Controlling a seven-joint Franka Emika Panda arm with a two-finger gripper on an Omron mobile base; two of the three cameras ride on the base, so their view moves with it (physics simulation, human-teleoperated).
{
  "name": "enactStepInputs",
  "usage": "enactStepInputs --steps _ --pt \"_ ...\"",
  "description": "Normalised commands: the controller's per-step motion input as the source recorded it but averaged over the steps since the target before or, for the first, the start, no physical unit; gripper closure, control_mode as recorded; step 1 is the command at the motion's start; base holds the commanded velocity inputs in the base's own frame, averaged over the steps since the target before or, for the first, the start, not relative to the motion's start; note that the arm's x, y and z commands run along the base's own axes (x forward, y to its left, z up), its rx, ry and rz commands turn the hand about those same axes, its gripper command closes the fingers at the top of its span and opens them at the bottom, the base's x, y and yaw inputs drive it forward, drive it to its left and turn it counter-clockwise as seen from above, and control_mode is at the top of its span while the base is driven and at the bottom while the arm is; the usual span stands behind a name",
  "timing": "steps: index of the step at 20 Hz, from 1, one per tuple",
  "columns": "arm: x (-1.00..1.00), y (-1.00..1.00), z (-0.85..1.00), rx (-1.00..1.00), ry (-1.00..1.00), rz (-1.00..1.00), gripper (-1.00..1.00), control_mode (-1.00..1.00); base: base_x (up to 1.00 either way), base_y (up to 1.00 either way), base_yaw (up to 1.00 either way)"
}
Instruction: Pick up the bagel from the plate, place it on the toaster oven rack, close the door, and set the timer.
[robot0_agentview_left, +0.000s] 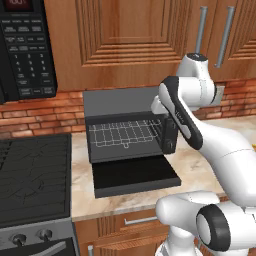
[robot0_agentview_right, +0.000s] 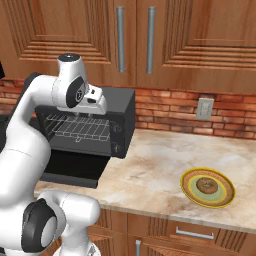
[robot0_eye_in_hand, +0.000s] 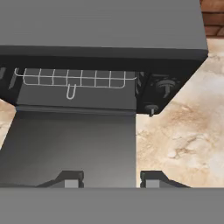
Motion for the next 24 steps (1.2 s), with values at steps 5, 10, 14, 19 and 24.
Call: enactStepInputs --steps 5,10,14,19,24 --pt "-0.16 0.01 -0.02 0.00 0.00 0.00 -1.00 -1.00 0.00 0.00 0.00" --pt "-0.36 0.31 -0.14 -0.01 0.00 0.00 -1.00 -1.00 0.00 0.00 0.00" --pt "-0.27 0.44 -0.23 -0.01 0.00 0.00 -1.00 -1.00 0.00 0.00 0.00" --pt "-0.16 0.50 -0.24 -0.02 0.00 0.00 -1.00 -1.00 0.00 0.00 0.00" --pt "-0.05 0.44 -0.22 -0.01 0.00 0.00 -1.00 -1.00 0.00 0.00 0.00"
